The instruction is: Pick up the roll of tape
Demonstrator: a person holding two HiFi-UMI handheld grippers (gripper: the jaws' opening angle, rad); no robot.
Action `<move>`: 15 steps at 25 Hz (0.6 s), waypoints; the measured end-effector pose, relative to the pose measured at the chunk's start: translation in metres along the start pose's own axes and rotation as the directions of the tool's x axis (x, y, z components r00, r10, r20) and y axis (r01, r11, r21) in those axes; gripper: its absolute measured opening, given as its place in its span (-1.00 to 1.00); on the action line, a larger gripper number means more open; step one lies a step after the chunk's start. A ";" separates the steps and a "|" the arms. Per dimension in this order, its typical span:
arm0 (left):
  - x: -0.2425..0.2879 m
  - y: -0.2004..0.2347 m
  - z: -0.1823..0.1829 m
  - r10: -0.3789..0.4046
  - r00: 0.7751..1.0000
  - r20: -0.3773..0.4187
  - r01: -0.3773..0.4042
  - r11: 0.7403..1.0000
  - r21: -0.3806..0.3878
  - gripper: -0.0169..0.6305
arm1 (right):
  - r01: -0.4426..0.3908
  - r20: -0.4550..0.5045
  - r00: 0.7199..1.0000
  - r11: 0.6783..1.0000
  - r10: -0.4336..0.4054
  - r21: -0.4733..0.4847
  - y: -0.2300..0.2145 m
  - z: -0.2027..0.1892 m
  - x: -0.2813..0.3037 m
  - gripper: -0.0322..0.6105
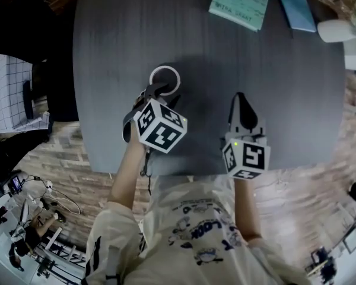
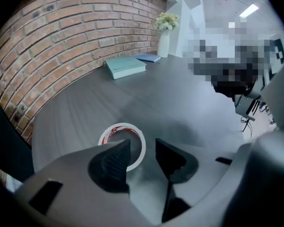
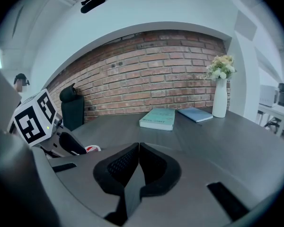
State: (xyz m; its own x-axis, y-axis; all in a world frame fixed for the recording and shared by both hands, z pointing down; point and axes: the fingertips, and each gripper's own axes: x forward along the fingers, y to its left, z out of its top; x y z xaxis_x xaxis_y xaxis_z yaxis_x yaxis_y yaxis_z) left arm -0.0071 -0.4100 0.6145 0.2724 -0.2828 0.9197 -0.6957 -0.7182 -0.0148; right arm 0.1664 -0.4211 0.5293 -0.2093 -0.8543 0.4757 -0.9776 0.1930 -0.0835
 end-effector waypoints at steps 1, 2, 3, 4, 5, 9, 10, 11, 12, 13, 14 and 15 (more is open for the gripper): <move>0.003 0.000 -0.001 -0.002 1.000 -0.019 0.002 1.000 0.015 -0.44 | 0.000 -0.005 1.000 1.000 0.000 0.001 -0.001 -0.002 0.001 -0.89; 0.007 0.001 -0.002 -0.004 0.999 -0.036 0.005 1.000 0.027 -0.44 | 0.000 -0.009 1.000 1.000 0.000 0.003 -0.003 -0.004 0.003 -0.89; 0.009 0.001 -0.003 -0.009 0.999 -0.053 0.011 0.999 0.036 -0.44 | 0.000 -0.011 1.000 1.000 0.000 0.005 -0.003 -0.005 0.004 -0.89; 0.012 0.001 -0.004 -0.018 0.998 -0.068 0.021 0.999 0.041 -0.45 | -0.001 -0.013 1.000 1.000 0.001 0.007 -0.004 -0.006 0.006 -0.89; 0.014 0.000 -0.005 -0.029 0.996 -0.084 0.033 0.999 0.042 -0.45 | -0.001 -0.016 1.000 1.000 0.002 0.008 -0.004 -0.008 0.007 -0.89; 0.021 -0.004 -0.012 -0.061 0.987 -0.148 0.069 0.996 0.051 -0.45 | -0.001 -0.033 0.999 1.000 0.001 0.015 -0.004 -0.013 0.011 -0.89; 0.023 -0.005 -0.014 -0.063 0.985 -0.163 0.073 0.996 0.055 -0.45 | -0.002 -0.036 0.999 1.000 0.002 0.017 -0.005 -0.015 0.011 -0.89; 0.024 -0.006 -0.015 -0.064 0.983 -0.175 0.075 0.995 0.059 -0.45 | -0.006 -0.039 0.999 1.000 0.007 0.019 -0.004 -0.015 0.012 -0.89; 0.026 -0.006 -0.016 -0.065 0.981 -0.183 0.078 0.995 0.061 -0.45 | -0.014 -0.041 0.999 1.000 0.015 0.019 -0.004 -0.016 0.013 -0.89; 0.027 -0.007 -0.017 -0.067 0.979 -0.190 0.081 0.995 0.063 -0.45 | -0.020 -0.042 0.999 1.000 0.021 0.020 -0.003 -0.016 0.013 -0.89; 0.028 -0.007 -0.017 -0.070 0.978 -0.196 0.084 0.994 0.066 -0.45 | -0.021 -0.043 0.999 1.000 0.022 0.022 -0.004 -0.017 0.013 -0.89; 0.028 -0.008 -0.018 -0.073 0.977 -0.201 0.088 0.994 0.069 -0.46 | -0.017 -0.045 0.999 1.000 0.018 0.026 -0.004 -0.018 0.013 -0.89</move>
State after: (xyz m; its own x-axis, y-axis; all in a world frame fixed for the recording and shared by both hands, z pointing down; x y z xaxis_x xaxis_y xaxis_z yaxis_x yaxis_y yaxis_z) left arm -0.0057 -0.4010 0.6479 0.1833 -0.0965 0.9783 -0.6213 -0.7826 0.0392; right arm 0.1683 -0.4243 0.5518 -0.2262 -0.8281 0.5129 -0.9741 0.1950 -0.1147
